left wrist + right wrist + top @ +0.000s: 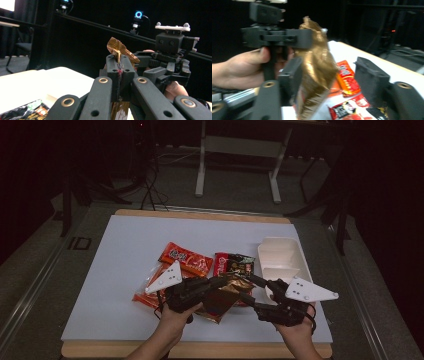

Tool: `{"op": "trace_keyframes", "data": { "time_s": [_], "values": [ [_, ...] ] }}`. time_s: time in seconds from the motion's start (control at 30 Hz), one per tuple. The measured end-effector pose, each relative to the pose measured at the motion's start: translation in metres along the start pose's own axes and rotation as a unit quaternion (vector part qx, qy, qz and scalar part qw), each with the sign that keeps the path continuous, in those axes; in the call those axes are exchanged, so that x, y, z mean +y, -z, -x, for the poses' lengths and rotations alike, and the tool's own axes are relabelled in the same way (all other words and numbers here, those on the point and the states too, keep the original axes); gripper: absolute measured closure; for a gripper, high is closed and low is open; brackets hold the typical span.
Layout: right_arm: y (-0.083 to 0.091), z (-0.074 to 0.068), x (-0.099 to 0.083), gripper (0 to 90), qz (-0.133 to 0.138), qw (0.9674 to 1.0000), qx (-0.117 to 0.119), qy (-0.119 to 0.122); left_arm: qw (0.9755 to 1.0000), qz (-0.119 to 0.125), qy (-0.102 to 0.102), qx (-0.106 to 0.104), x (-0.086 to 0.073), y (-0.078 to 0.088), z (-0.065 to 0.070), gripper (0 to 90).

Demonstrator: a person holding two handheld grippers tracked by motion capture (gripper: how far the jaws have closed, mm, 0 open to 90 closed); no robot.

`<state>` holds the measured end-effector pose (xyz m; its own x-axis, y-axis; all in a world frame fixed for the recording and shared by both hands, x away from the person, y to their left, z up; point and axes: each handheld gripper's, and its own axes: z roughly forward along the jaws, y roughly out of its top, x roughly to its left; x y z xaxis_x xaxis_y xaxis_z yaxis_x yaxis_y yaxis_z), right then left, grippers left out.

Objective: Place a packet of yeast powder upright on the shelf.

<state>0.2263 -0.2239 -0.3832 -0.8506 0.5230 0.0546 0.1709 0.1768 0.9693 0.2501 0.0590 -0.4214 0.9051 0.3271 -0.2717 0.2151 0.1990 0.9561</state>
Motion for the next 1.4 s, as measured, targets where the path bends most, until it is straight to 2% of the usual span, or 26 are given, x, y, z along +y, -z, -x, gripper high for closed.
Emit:
{"op": "trace_keyframes", "data": {
  "time_s": [0.03,0.1,0.17,0.23,0.27,0.3,0.4,0.57,0.6,0.67,0.7,0.73,0.77,0.83,0.9,0.93,0.97,1.03,1.1,1.13,1.23,1.3,1.4],
  "values": [
    [-0.001,-0.001,0.0,44.1,-0.001,1.0,-0.002,0.003,1.0,0.004,0.004,-0.001,-0.001,-0.001,0.001,90.0],
    [-0.003,-0.002,0.001,50.5,-0.003,0.9999,0.011,0.001,0.9999,0.008,0.006,-0.002,-0.002,-0.003,0.0,89.9],
    [-0.003,-0.001,0.001,60.6,-0.008,0.9999,0.007,0.004,0.9998,0.017,0.01,-0.006,-0.003,-0.003,0.0,89.9],
    [-0.004,0.001,0.001,70.8,-0.02,0.9996,0.02,0.001,0.9998,0.015,0.01,-0.002,-0.003,-0.003,0.0,89.9],
    [-0.004,0.001,0.001,70.8,-0.02,0.9996,0.02,0.001,0.9998,0.015,0.01,-0.002,-0.003,-0.003,0.0,89.8],
    [-0.003,0.007,0.002,83.2,-0.03,0.9984,0.044,-0.02,0.9999,0.008,0.006,0.003,-0.003,-0.003,0.0,89.6],
    [-0.003,0.008,0.004,85.5,-0.044,0.9973,0.057,-0.019,1.0,-0.002,0.001,-0.003,-0.003,-0.003,-0.001,89.0],
    [-0.002,0.009,0.007,86.4,-0.057,0.9965,0.06,-0.006,0.9998,-0.015,0.001,-0.013,-0.002,-0.001,-0.003,86.9],
    [-0.002,0.009,0.009,86.7,-0.06,0.9963,0.061,0.0,0.9997,-0.019,0.003,-0.015,-0.001,0.0,-0.003,83.3],
    [-0.002,0.009,0.009,86.7,-0.06,0.9963,0.061,0.0,0.9997,-0.019,0.002,-0.013,-0.001,0.001,-0.003,81.7],
    [-0.001,0.009,0.01,86.7,-0.061,0.9963,0.06,0.0,0.9991,-0.04,-0.018,0.001,0.004,0.002,0.0,81.7],
    [0.0,0.01,0.013,86.8,-0.063,0.9964,0.056,0.008,0.9985,-0.045,-0.029,0.007,0.005,0.003,0.001,67.1],
    [0.0,0.011,0.014,86.8,-0.063,0.9963,0.057,0.01,0.9982,-0.049,-0.034,0.008,0.007,0.003,0.002,66.3],
    [0.001,0.012,0.016,86.9,-0.063,0.9964,0.055,0.015,0.9965,-0.061,-0.048,0.031,0.01,0.006,0.003,57.5],
    [0.002,0.014,0.017,86.9,-0.064,0.9961,0.058,0.015,0.9962,-0.065,-0.044,0.039,0.012,0.009,0.002,54.6],
    [0.003,0.016,0.017,87.0,-0.061,0.9963,0.059,0.016,0.9961,-0.066,-0.041,0.043,0.013,0.011,0.002,46.2],
    [0.003,0.017,0.018,87.1,-0.063,0.9962,0.059,0.017,0.996,-0.066,-0.04,0.045,0.014,0.013,0.002,43.5],
    [0.004,0.02,0.019,87.2,-0.061,0.9963,0.058,0.017,0.9956,-0.069,-0.035,0.052,0.015,0.017,0.002,32.5],
    [0.004,0.021,0.02,87.3,-0.06,0.9962,0.06,0.019,0.9948,-0.075,-0.041,0.055,0.015,0.023,0.003,29.8],
    [0.005,0.023,0.022,87.3,-0.059,0.9963,0.058,0.022,0.994,-0.079,-0.043,0.062,0.016,0.025,0.003,16.6],
    [0.006,0.026,0.025,87.4,-0.055,0.9962,0.061,0.03,0.9934,-0.086,-0.04,0.064,0.015,0.033,0.004,7.7],
    [0.007,0.028,0.028,87.4,-0.05,0.9962,0.064,0.033,0.9916,-0.099,-0.04,0.073,0.014,0.038,0.005,2.7],
    [0.008,0.034,0.032,87.5,-0.041,0.9965,0.065,0.033,0.9879,-0.114,-0.037,0.098,0.013,0.048,0.006,1.8]
  ]
}}
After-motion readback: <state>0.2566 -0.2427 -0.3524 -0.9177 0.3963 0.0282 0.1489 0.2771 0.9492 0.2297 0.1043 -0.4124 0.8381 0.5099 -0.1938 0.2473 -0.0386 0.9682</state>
